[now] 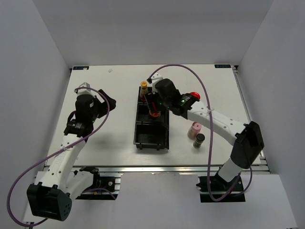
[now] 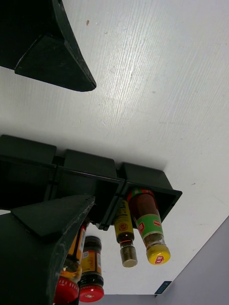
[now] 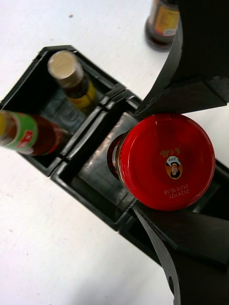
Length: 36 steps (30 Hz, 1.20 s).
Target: Organize the condiment bottles
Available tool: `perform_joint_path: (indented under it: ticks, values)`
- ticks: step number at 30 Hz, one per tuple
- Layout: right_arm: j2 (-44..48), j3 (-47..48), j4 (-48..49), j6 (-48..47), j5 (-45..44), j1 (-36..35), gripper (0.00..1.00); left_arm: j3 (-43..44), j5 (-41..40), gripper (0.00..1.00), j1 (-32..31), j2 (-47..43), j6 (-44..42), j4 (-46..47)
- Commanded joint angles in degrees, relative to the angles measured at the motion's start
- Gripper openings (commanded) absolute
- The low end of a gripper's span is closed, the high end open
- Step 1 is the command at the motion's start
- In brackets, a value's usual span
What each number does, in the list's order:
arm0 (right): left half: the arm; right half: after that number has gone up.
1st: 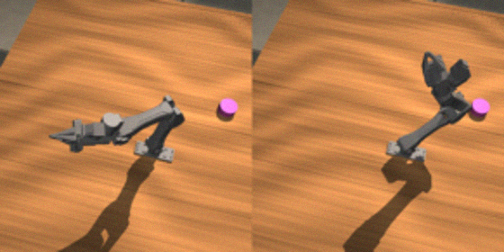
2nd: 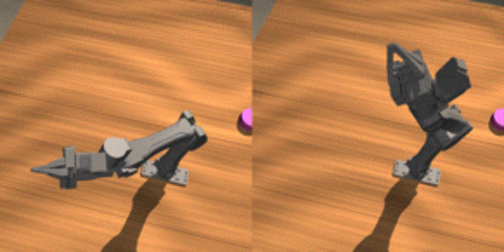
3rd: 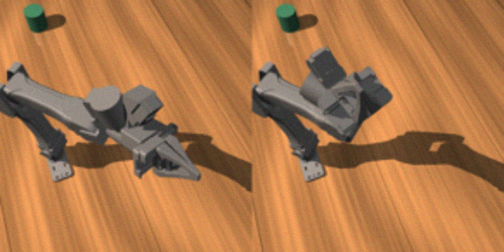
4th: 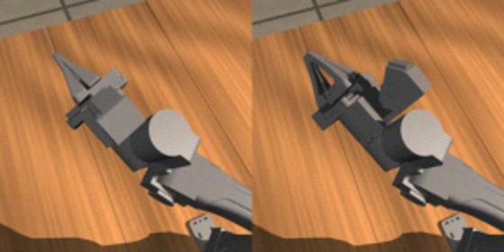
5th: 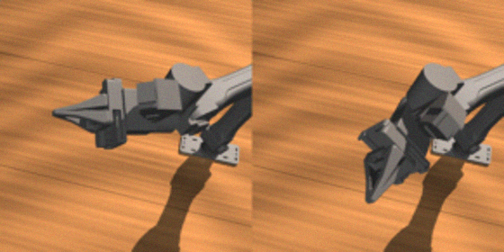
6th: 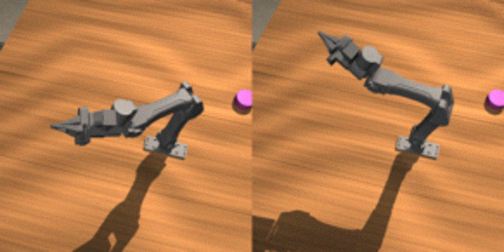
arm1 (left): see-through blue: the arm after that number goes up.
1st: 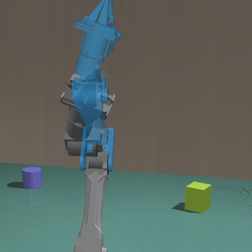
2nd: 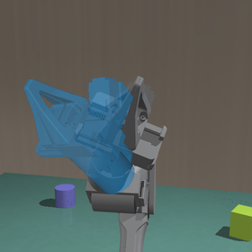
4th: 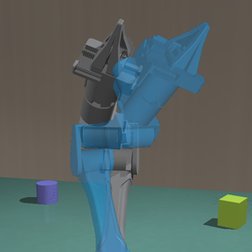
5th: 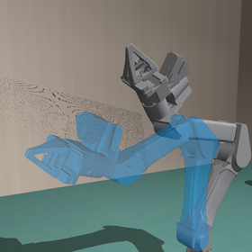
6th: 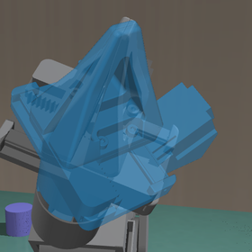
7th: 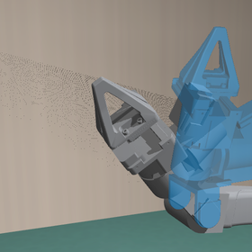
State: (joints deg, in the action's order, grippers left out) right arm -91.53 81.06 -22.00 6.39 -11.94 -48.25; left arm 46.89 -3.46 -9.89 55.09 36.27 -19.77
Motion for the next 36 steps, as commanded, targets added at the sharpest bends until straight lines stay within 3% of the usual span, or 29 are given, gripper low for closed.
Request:
perform_joint_path:
  ticks: [1,21,27,28,34,36]
  values:
    - [-1.28,6.48,9.69,-1.73,-5.72,-1.84,0.3,0.39,-1.11,0.98,-0.13,-0.51,0.12,-1.15]
    - [-11.48,6.66,13.82,-0.42,-1.51,-3.43,0.32,-0.49,-0.49,0.98,-0.22,-0.25,-0.15,0.17]
    - [-13.32,6.22,15.06,-0.24,-2.64,-3.43,0.39,-0.58,-0.67,0.98,-0.22,-0.16,-0.06,0.26]
    - [-13.41,6.22,14.97,-0.07,-3.17,-3.43,0.46,-0.58,-0.58,0.98,-0.22,-0.16,-0.06,0.17]
    - [-13.77,5.78,15.05,0.37,-1.86,-3.34,0.53,-0.49,-0.4,0.98,-0.13,0.54,-0.06,0.43]
    - [-13.77,5.69,15.14,0.46,-0.63,-3.43,0.61,-0.49,-0.23,0.98,-0.13,0.54,-0.06,0.43]
